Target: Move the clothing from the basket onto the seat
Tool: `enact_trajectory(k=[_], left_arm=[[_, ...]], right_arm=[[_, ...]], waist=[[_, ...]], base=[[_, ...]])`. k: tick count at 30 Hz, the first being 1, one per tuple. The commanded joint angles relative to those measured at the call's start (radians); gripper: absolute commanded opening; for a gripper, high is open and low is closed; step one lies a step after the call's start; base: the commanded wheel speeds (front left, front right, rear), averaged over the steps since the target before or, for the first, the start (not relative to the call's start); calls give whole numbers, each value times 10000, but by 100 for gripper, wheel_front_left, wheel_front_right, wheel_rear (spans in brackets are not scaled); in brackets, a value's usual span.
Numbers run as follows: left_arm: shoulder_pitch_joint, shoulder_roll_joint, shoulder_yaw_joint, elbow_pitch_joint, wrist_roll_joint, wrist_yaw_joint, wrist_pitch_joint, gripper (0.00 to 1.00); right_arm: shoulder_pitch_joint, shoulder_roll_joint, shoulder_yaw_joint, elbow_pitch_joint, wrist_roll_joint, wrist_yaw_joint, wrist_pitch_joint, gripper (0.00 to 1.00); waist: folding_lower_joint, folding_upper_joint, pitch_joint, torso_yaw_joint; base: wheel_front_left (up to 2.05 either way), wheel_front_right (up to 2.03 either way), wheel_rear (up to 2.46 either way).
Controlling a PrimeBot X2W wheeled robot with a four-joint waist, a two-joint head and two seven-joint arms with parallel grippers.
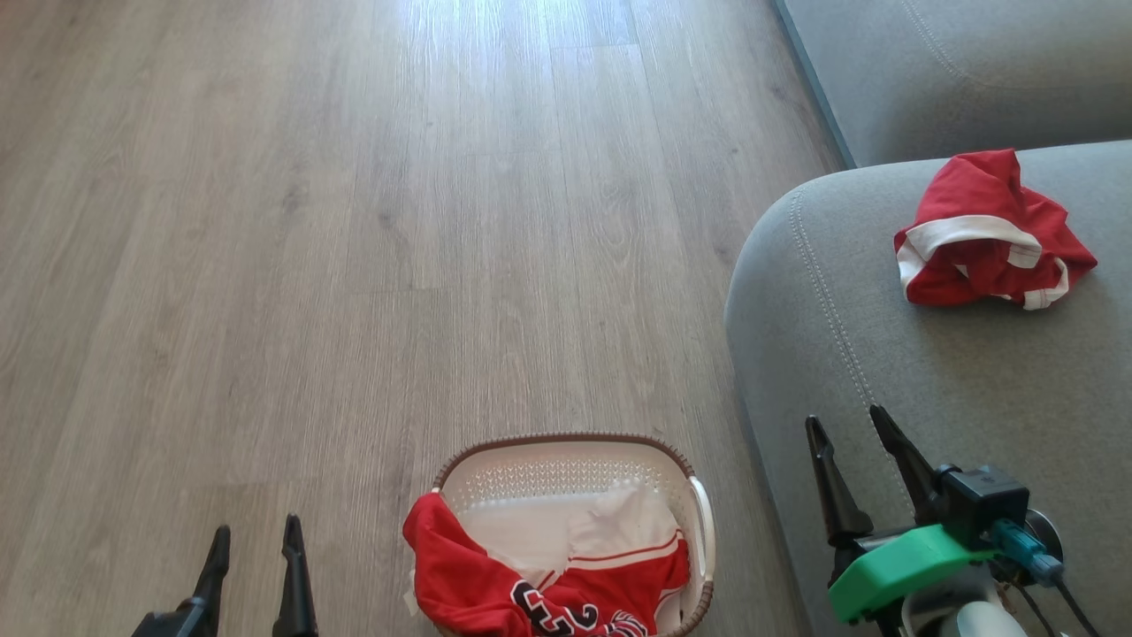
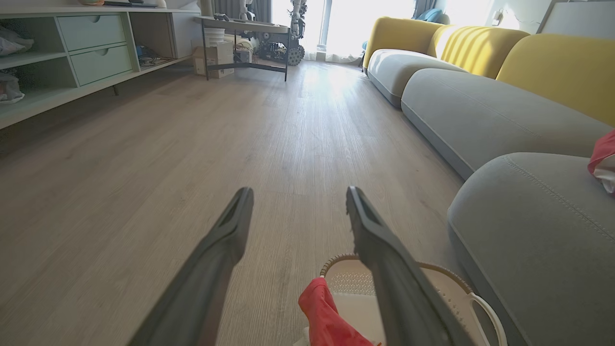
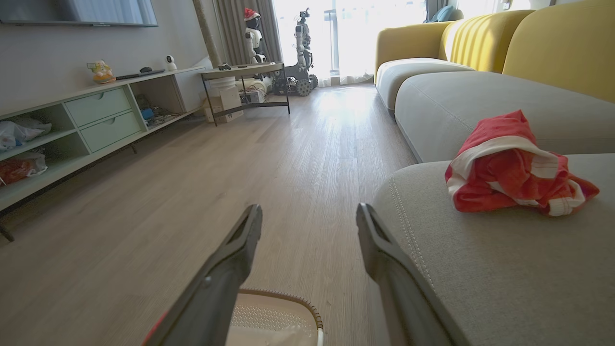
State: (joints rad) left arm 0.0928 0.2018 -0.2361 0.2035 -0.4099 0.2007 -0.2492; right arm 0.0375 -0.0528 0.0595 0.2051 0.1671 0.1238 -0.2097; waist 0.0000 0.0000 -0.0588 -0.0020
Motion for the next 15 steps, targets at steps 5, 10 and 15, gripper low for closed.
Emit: enact_trajectory(k=[5,10,15], left_arm=[[-331,22,479,-182,202,-143,-126,100],[-380,6,392,-88,284,-250,-126,100],[-659,15,94,277,416,-431,-97,100]], right_arm=[[-227,26,207,-292,53,69,-15,100],[-241,26,192,-344,104,69,-49,100],[-264,26,60,-421,152,69,-184,100]], waist=[[0,0,36,23],[0,0,100,38],[0,0,338,32]], base=[[0,0,0],[0,0,0],[0,0,0]])
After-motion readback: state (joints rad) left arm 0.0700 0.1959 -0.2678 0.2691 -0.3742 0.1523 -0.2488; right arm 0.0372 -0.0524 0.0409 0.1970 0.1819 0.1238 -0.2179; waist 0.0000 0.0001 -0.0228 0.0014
